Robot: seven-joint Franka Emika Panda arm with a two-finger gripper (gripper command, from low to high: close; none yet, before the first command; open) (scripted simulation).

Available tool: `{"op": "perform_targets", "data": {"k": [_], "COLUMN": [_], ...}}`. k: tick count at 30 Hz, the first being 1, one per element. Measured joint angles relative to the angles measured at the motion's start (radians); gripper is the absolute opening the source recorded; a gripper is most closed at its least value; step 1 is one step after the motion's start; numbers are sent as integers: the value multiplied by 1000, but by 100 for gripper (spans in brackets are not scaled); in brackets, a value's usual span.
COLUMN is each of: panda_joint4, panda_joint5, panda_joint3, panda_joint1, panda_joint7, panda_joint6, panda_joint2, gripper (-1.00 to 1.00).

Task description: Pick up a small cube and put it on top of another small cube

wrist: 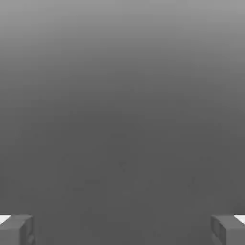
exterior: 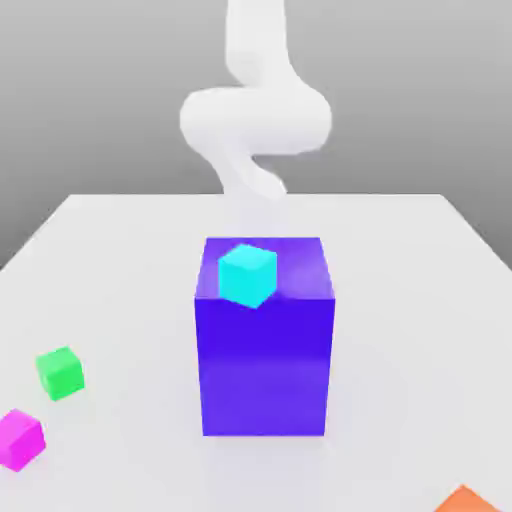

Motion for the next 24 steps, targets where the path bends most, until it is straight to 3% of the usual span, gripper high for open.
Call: {"op": "perform_targets", "data": {"k": [13, 24], "panda_joint4": [-24, -46], "panda_joint5": [-78, 69], "panda_joint3": [-129, -204], "panda_joint1": [-151, -312], "panda_joint7": [-20, -188], "panda_joint6": [159, 297], "panda_joint2": [476, 880], "gripper": [0, 0]}}
